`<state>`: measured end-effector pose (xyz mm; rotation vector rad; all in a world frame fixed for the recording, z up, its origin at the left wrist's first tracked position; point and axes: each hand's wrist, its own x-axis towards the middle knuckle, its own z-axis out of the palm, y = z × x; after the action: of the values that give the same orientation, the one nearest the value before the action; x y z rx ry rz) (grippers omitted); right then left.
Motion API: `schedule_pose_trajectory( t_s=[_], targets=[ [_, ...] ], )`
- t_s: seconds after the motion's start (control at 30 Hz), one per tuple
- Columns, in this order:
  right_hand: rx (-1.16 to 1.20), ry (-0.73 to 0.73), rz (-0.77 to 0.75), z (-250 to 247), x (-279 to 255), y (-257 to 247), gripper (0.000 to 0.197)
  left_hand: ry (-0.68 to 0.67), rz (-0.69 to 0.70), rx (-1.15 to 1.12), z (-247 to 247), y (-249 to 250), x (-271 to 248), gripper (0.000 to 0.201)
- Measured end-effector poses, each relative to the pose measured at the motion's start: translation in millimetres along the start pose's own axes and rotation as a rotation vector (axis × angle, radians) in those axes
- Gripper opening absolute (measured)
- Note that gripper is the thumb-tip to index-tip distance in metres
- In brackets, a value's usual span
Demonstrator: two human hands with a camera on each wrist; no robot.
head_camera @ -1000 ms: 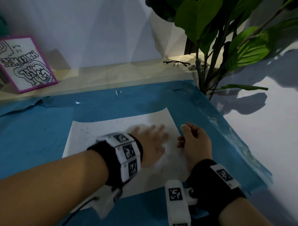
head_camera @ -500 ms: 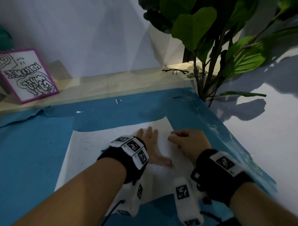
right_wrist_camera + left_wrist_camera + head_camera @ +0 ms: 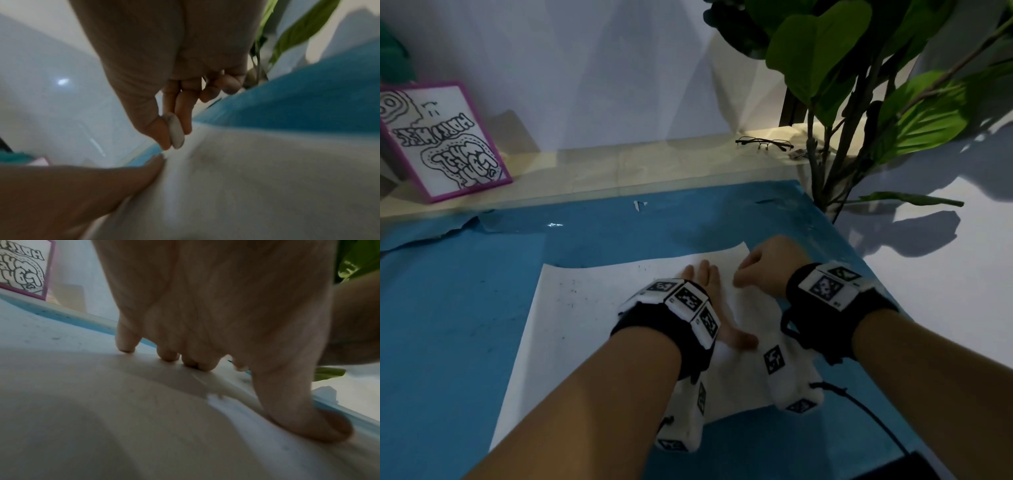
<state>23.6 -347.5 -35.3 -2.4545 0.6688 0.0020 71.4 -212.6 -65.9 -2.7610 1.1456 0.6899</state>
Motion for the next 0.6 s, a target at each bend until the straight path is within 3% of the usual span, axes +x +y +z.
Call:
schedule_pose_trajectory(
  t_s=[0.1,0.27,0.4,0.5,0.6],
  targets=[
    [0.052,-0.086,0.047,5,-7,4,0.019,0.018,-0.007,-0.016,1,1,-3,0.129],
    [-0.232,0.022,0.138,-24,4,12,0.021,-0.016,-0.008,-0.073,-2,1,-5,0.136],
    [-0.042,-0.036,0.021,-5,-4,-7,0.020,0.016,0.004,-0.031,2,3,-1,0.131],
    [0.033,-0.134,0.077,2,-9,-4,0.019,0.025,0.003,-0.020,2,2,-1,0.132],
    [-0.130,-0.096,0.143,-17,0,8,0.020,-0.019,-0.009,-0.074,-1,0,-2,0.137]
  ],
)
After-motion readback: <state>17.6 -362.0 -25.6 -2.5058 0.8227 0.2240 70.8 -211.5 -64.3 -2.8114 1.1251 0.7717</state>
